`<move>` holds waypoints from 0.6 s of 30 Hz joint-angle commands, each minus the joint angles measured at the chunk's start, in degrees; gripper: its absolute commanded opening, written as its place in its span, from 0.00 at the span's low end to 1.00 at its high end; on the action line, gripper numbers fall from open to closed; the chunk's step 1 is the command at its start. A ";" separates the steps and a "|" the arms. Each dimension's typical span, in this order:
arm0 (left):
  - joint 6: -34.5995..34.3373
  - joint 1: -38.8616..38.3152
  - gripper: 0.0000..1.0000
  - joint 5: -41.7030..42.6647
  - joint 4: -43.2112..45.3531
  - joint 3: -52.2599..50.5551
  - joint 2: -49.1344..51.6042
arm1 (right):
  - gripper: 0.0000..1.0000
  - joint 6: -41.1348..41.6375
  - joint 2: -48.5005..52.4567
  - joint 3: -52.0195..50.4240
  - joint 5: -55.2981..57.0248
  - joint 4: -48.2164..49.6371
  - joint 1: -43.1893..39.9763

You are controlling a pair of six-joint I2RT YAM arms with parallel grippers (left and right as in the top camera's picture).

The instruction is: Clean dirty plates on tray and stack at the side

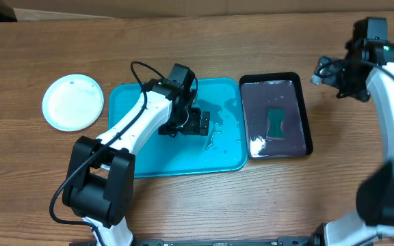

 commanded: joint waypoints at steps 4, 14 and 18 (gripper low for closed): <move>-0.52 -0.04 1.00 -0.59 0.17 -0.07 -1.51 | 1.00 0.00 -21.38 0.90 0.15 0.13 10.27; -0.52 -0.04 1.00 -0.59 0.20 -0.07 -1.51 | 1.00 -7.56 -45.13 -1.99 5.05 8.96 23.76; -0.52 -0.04 1.00 -0.59 0.20 -0.07 -1.51 | 1.00 -10.03 -57.24 -13.75 5.01 20.17 22.58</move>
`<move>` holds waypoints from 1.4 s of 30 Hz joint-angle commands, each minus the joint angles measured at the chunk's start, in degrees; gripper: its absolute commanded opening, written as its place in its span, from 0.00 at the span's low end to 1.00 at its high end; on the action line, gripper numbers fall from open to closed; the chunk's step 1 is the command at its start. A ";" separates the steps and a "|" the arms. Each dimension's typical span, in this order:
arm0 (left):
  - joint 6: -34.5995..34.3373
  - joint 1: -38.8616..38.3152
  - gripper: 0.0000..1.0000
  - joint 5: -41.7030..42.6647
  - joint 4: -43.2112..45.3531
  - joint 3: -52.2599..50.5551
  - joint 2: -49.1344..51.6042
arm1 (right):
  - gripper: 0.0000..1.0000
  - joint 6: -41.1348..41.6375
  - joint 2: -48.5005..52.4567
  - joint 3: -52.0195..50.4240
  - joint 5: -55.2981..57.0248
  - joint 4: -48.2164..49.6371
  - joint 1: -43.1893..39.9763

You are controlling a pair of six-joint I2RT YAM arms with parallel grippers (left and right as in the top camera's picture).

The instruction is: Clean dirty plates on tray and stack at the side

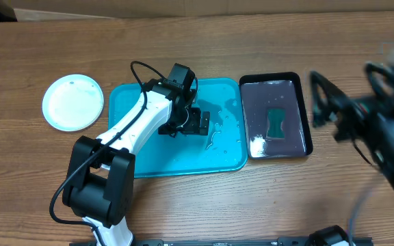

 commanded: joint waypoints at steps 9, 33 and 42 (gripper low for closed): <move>-0.52 -0.04 1.00 -0.33 0.04 -0.07 -1.51 | 1.00 -3.82 -37.59 -47.50 -12.90 33.79 -12.15; -0.52 -0.04 1.00 -0.33 0.07 -0.07 -1.51 | 1.00 -1.33 -49.16 -86.60 -13.99 53.66 -15.52; -0.52 -0.04 0.99 -0.33 0.07 -0.07 -1.51 | 1.00 -1.29 -49.16 -86.58 -13.44 44.06 -15.52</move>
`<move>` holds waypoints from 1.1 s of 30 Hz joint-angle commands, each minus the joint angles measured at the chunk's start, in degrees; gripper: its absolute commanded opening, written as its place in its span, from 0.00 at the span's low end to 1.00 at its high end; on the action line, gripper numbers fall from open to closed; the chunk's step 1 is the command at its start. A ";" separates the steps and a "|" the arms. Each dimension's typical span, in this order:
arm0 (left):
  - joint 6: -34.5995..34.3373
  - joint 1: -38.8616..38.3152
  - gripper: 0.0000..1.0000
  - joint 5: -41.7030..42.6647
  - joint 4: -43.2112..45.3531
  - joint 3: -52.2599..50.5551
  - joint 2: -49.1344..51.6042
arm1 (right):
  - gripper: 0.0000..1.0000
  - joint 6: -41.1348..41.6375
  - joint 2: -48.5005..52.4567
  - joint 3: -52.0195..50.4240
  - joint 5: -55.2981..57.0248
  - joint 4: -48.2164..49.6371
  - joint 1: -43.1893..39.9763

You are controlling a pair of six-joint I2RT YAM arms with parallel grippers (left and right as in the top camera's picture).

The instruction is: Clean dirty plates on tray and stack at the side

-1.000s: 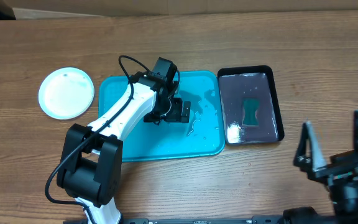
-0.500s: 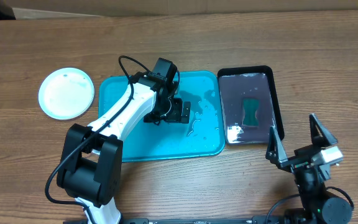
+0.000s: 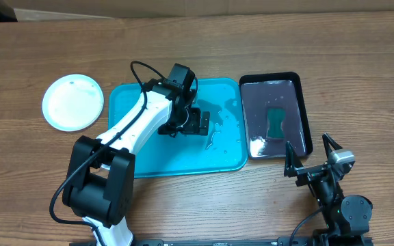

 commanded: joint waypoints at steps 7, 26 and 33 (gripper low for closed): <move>-0.52 -0.04 1.00 -0.17 0.04 -0.02 -1.51 | 1.00 0.22 -0.57 -0.61 0.55 0.17 -0.20; -0.52 -0.04 1.00 -0.55 0.00 -0.04 -1.53 | 1.00 0.20 -0.57 -0.61 0.55 0.17 -0.20; -0.52 -1.40 1.00 -0.76 0.00 -0.04 -8.98 | 1.00 0.22 -0.57 -0.61 0.55 0.17 -0.20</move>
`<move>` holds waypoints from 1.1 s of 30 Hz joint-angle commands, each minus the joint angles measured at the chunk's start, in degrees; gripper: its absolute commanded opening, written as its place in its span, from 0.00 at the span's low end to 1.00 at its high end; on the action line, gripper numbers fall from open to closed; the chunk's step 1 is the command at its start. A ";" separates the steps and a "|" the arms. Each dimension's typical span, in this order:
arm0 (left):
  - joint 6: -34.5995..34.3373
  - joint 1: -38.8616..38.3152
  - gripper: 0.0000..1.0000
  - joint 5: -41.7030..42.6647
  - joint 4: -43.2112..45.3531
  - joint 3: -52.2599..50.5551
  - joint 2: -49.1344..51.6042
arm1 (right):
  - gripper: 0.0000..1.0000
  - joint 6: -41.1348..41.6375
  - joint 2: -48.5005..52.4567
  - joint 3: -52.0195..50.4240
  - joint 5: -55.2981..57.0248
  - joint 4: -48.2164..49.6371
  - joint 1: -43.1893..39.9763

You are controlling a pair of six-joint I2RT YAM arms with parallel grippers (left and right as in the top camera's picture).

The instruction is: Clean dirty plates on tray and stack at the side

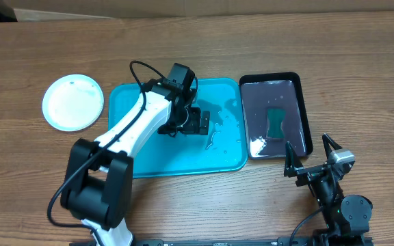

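One white plate [73, 102] lies on the bare table, left of the blue tray [183, 154]. The tray's surface is wet, with puddles near its middle, and no plate shows on it. My left gripper [202, 123] is low over the middle of the tray; from above its jaws cannot be made out. My right gripper [308, 153] is folded back near the front right edge of the table, its two fingers spread wide with nothing between them.
A black tray [269, 76] holding water and a green sponge [276, 123] stands right of the blue tray. The left arm's cable loops over the blue tray's back edge. A cardboard wall runs along the table's far side.
My right arm was first raised at the far right, beyond the black tray. Then it showed as a blur on the right side. It then stood folded at the front right edge with open fingers, and stays there. My left gripper stayed over the blue tray throughout.
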 commanded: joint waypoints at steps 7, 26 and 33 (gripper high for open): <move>-0.09 -0.33 1.00 -9.16 -0.28 0.11 -23.23 | 1.00 0.24 -0.57 -0.61 0.57 0.20 -0.20; -3.10 16.37 1.00 -10.43 2.89 -17.22 -65.42 | 1.00 0.24 -0.57 -0.61 0.57 0.20 -0.20; -4.63 19.37 1.00 -10.43 27.96 -36.65 -83.36 | 1.00 0.24 -0.57 -0.61 0.57 0.20 -0.20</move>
